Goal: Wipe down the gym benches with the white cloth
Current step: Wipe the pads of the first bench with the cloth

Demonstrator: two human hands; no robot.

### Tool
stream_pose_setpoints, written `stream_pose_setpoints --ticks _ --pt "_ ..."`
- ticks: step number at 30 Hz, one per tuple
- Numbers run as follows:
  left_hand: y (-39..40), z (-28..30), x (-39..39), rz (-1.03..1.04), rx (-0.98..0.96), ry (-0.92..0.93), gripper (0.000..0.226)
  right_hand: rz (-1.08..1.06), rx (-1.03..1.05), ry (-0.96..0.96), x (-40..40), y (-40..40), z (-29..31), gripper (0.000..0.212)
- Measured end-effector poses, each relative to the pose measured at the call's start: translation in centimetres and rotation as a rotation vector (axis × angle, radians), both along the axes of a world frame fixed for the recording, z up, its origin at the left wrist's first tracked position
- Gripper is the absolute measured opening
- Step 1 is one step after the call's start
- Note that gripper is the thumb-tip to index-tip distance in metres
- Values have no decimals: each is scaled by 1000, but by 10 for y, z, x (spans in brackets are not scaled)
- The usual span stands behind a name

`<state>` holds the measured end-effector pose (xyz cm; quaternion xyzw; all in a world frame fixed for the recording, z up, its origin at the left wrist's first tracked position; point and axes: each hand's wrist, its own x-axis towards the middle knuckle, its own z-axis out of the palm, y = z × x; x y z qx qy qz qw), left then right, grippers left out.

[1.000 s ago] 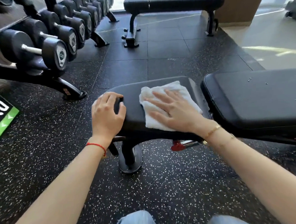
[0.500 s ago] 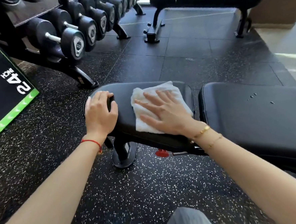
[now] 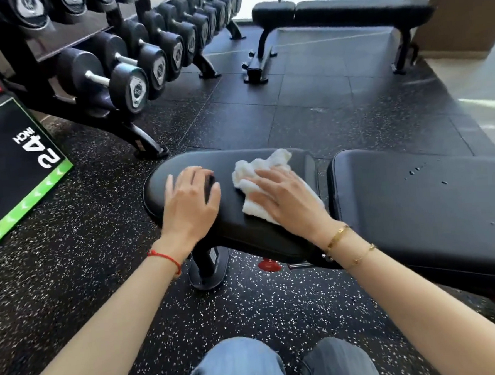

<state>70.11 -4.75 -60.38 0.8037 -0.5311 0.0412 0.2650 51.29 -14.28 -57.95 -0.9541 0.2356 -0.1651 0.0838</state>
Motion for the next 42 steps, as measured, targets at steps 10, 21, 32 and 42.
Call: stream_pose_setpoints --ticks 10,21,32,42 --pt "-42 9 -94 -273 14 3 46 -203 -24 119 -139 -15 21 42" --pt "-72 -4 -142 -267 105 -27 48 -586 60 296 -134 -73 -2 59" --pt "-70 -3 -142 -258 74 -46 45 -577 88 304 -212 -58 -12 61" --pt "-71 0 -143 -247 48 -72 42 -345 2 219 -157 -44 -12 54"
